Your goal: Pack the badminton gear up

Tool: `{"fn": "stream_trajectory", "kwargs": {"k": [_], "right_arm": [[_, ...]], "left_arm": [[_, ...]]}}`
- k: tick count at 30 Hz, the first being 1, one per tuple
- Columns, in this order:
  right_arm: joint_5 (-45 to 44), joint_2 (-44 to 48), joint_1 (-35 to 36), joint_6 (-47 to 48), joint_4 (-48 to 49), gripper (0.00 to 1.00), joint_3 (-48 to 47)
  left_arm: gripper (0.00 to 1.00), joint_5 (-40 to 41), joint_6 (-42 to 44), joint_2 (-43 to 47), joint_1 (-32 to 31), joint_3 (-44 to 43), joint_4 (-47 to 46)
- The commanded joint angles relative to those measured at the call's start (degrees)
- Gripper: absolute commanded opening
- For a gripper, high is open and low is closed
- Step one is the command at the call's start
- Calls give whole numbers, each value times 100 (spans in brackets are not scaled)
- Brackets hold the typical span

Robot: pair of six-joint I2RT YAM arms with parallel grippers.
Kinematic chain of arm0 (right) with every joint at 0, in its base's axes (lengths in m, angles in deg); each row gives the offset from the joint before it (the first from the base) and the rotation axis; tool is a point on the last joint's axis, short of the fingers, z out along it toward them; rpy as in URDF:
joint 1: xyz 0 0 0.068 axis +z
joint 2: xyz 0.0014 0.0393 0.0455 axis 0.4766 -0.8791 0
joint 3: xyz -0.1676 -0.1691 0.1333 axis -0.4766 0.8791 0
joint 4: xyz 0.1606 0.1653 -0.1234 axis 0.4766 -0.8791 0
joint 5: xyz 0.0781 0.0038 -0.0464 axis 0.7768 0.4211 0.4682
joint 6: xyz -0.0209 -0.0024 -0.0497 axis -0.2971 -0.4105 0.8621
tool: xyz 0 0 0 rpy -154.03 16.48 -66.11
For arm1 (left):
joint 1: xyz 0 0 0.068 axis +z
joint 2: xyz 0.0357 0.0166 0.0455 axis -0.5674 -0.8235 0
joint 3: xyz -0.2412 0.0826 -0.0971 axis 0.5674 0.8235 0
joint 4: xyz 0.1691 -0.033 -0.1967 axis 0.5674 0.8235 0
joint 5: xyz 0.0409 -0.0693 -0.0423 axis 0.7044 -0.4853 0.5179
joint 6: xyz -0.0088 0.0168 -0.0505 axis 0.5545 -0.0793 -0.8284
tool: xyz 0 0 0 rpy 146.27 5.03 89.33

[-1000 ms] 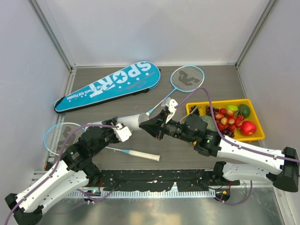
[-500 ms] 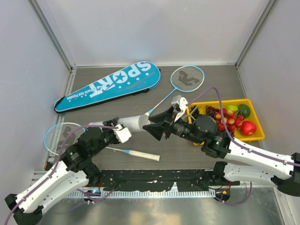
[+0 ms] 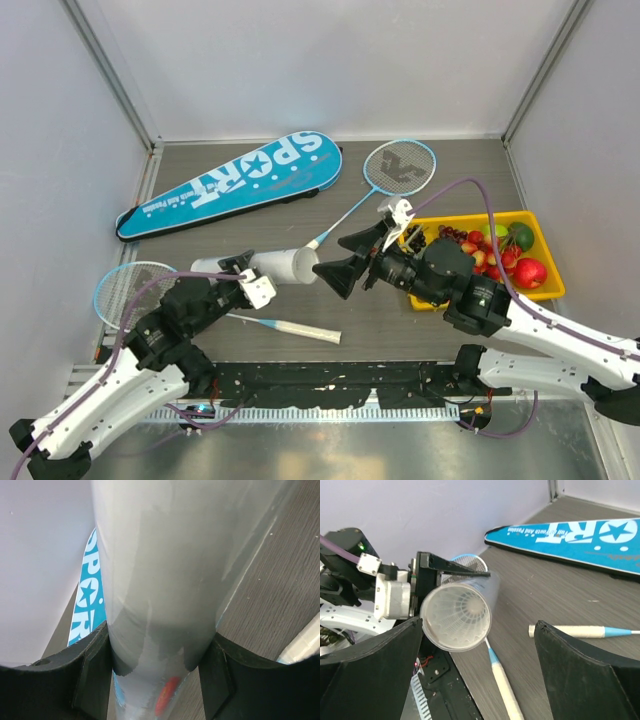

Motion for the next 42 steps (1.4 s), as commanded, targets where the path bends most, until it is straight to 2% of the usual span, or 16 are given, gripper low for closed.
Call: {"fn": "stream_trajectory", "kwargs": {"k": [1,2,13,32,42], "right_arm": [[422,-268,-69,-119,-287,97,-384],[692,-304,-78,-128,-287,96,-393],[1125,-752,-165,-75,-41,90,-516],[1433,-990,-341,-286,557,56,-130],[1495,-1218,-350,-602,1014,54,345]], "left_arm": [[0,-158,33,152,-18,-18,-640],[0,-341,33,169,-18,-27,-640],[0,-492,112,284,-18,70,-702],[0,-633,156,363,-18,123,-825],[0,-782,-63,380,-18,88,-983]]}}
